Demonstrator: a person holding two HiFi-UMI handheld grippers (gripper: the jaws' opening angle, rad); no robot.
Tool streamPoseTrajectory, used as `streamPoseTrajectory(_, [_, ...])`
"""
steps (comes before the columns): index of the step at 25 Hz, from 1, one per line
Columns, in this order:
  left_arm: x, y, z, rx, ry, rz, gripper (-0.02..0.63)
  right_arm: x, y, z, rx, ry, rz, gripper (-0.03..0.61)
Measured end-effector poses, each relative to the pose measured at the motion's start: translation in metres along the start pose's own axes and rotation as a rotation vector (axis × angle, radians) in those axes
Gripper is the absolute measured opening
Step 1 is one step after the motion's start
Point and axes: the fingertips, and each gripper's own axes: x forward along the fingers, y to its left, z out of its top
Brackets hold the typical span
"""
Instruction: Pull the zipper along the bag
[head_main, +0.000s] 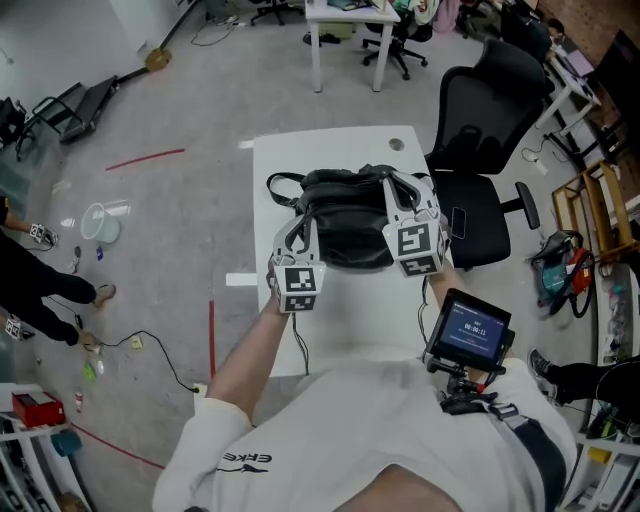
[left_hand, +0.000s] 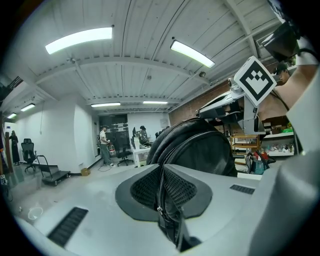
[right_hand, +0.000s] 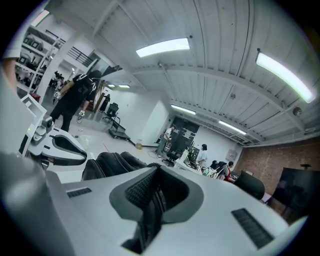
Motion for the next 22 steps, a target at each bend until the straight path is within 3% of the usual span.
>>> streamPoseTrajectory(22, [0.002,0.008,0.011,0.008,-0.015,-0.029,0.005,0.013,0.034,0.028,-0.122,0.016,0.068,0.020])
